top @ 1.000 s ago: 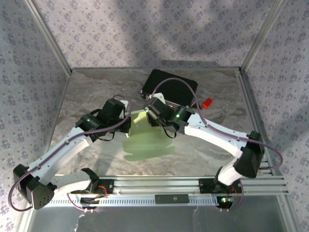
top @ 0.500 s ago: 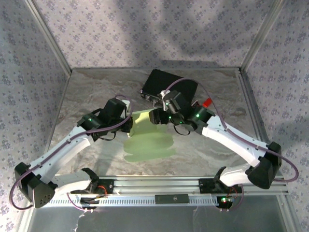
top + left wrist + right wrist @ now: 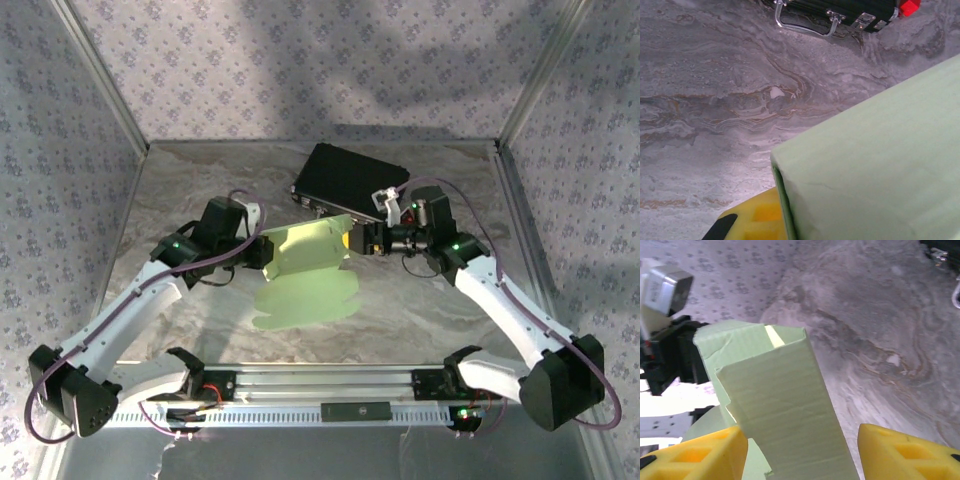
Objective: Fold the paper box
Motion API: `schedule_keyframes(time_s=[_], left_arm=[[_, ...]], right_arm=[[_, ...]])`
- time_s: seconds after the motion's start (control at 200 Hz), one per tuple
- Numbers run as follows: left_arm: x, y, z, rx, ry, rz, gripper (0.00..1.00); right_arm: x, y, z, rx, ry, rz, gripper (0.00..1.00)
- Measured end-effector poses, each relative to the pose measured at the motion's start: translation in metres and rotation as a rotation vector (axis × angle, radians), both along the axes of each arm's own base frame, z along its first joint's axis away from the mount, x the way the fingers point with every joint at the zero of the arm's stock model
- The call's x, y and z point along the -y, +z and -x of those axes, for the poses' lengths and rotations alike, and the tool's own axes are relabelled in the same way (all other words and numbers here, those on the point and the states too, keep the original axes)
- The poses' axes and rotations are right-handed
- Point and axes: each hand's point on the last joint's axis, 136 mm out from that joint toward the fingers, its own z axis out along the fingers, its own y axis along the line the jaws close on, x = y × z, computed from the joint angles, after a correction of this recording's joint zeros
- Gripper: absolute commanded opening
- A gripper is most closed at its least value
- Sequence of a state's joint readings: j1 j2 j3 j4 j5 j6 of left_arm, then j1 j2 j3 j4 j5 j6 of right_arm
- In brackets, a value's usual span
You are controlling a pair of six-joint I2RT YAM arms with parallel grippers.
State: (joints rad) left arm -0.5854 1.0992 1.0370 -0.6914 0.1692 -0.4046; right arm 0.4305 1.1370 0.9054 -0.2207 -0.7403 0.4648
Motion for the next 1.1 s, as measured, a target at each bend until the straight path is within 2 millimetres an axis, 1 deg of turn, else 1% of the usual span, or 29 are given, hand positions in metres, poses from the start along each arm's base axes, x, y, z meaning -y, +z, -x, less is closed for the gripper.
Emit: schedule_keyframes(time_s=[0.13,0.265,0.335,0.405,0.485,0.565,0.605,0.735,0.79,0.845,0.914,1.014,1.099], left_arm=[[-0.001,0.001,-0.001,-0.004,-0.009,0.020,0.00],[-0.002,0.000,0.000,-0.010,-0.015,0.029,0.00],[-0.002,0.000,0.000,-0.009,-0.016,0.028,0.00],[-0.002,0.000,0.000,-0.008,-0.016,0.028,0.00],[-0.002,0.000,-0.001,-0.007,-0.017,0.027,0.00],[-0.004,-0.001,-0.001,-0.009,-0.011,0.023,0.00],[-0.004,-0.001,-0.002,-0.007,-0.010,0.024,0.00],[-0.004,-0.001,-0.001,-0.005,-0.013,0.022,0.00],[-0.004,0.000,-0.001,-0.003,-0.015,0.022,0.00],[-0.004,0.000,-0.001,-0.002,-0.016,0.024,0.00],[-0.004,0.001,-0.001,-0.002,-0.017,0.025,0.00],[-0.004,0.001,-0.001,-0.002,-0.017,0.025,0.00],[-0.004,0.001,-0.001,-0.002,-0.017,0.025,0.00]], right_arm=[[0.003,0.013,0.003,0.011,0.040,-0.087,0.64],[0.013,0.033,-0.004,0.047,0.051,-0.171,0.64],[0.014,0.037,-0.007,0.047,0.062,-0.198,0.64],[0.009,0.039,-0.003,0.041,0.096,-0.216,0.63],[0.002,0.035,0.002,0.029,0.130,-0.212,0.58],[0.003,0.029,0.001,0.018,0.129,-0.200,0.58],[0.008,0.028,-0.003,0.015,0.109,-0.197,0.59],[0.034,0.027,-0.020,0.027,0.014,-0.197,0.59],[0.039,0.027,-0.024,0.030,-0.003,-0.197,0.55],[0.038,0.026,-0.024,0.027,0.002,-0.197,0.48],[0.033,0.021,-0.026,0.017,0.023,-0.198,0.42],[0.027,0.004,-0.032,-0.030,0.043,-0.210,0.42],[0.020,-0.005,-0.032,-0.072,0.063,-0.222,0.44]])
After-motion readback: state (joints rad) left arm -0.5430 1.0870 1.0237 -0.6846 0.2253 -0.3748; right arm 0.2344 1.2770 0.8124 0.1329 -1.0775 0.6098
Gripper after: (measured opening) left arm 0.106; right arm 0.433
